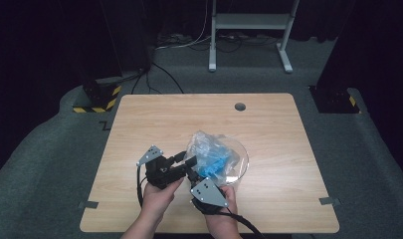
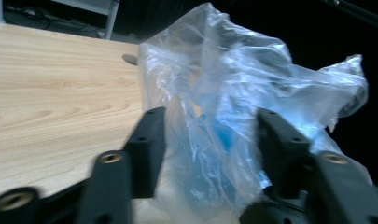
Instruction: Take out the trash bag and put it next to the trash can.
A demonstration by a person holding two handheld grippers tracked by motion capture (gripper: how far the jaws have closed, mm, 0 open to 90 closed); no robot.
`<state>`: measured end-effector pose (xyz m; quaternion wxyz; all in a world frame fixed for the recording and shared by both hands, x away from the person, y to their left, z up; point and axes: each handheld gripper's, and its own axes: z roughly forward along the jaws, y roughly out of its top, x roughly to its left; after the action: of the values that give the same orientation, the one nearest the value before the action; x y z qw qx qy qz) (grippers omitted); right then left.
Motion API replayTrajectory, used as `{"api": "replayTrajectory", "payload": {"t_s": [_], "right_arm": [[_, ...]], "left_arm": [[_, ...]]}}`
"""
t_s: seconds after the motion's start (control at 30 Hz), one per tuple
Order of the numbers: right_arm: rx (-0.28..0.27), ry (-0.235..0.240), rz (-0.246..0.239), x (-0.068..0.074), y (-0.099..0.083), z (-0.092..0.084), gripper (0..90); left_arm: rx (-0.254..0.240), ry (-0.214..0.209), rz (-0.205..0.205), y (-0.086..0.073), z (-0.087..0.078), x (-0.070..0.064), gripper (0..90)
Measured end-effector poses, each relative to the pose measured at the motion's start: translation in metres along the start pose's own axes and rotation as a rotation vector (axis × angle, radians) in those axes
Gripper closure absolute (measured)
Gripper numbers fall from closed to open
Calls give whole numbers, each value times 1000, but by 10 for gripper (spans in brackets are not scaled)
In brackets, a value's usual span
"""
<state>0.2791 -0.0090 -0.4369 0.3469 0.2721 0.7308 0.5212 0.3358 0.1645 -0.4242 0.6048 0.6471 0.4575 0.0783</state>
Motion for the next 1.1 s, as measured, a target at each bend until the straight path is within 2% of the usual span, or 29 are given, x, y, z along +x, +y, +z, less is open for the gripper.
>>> {"api": "replayTrajectory", "payload": {"t_s": [0.03, 0.07, 0.1, 0.17, 0.3, 0.37, 0.4, 0.43, 0.47, 0.5, 0.57, 0.63, 0.77, 0.83, 0.87, 0.9, 0.97, 1.03, 1.07, 1.1], "right_arm": [[3, 5, 3, 0, 1, -1, 828], [3, 5, 3, 0, 1, -1, 828], [3, 10, 8, 0, 1, -2, 788], [-7, 15, -13, 0, 5, -7, 751], [-38, 11, 19, -10, 15, -18, 693], [-56, 0, 30, -20, 22, -25, 666], [-56, 0, 30, -20, 22, -25, 666], [-64, -16, 33, -29, 26, -30, 643], [-64, -16, 33, -29, 26, -30, 643], [-74, -33, 43, -39, 29, -37, 622], [-78, -43, 44, -44, 30, -40, 611], [-90, -77, 69, -62, 32, -51, 597], [-79, -127, 93, -88, 33, -59, 588], [-78, -164, 115, -107, 32, -65, 581], [-78, -164, 115, -107, 32, -65, 581], [-73, -190, 120, -117, 31, -70, 569], [-70, -199, 127, -121, 29, -72, 568], [-59, -243, 139, -135, 21, -82, 555], [-59, -243, 139, -135, 21, -82, 555], [-43, -268, 145, -143, 12, -87, 544]], "left_arm": [[0, -2, -8, 0, 0, 0, 589], [-4, -6, -10, 0, 0, 2, 589], [-6, -21, -34, -1, 0, 3, 629], [-10, -29, -50, -1, 0, 4, 681], [-12, -20, -25, 0, 1, 1, 755], [-15, 12, 7, 0, 1, -3, 783], [-15, 12, 7, 0, 1, -3, 792], [-17, 35, 31, 1, 0, -5, 807], [-17, 35, 31, 1, 0, -5, 815], [-21, 39, 37, 1, 0, -6, 829], [-29, 54, 50, 2, -1, -7, 837], [-42, 62, 65, 3, -3, -8, 867], [-56, 64, 69, 4, -4, -9, 885], [-65, 68, 84, 5, -5, -9, 886], [-65, 68, 84, 5, -5, -9, 887], [-73, 68, 83, 6, -6, -10, 887], [-78, 69, 84, 7, -7, -10, 887], [-89, 67, 89, 8, -9, -11, 888], [-89, 67, 89, 8, -9, -11, 888], [-94, 66, 86, 8, -9, -12, 889]]}}
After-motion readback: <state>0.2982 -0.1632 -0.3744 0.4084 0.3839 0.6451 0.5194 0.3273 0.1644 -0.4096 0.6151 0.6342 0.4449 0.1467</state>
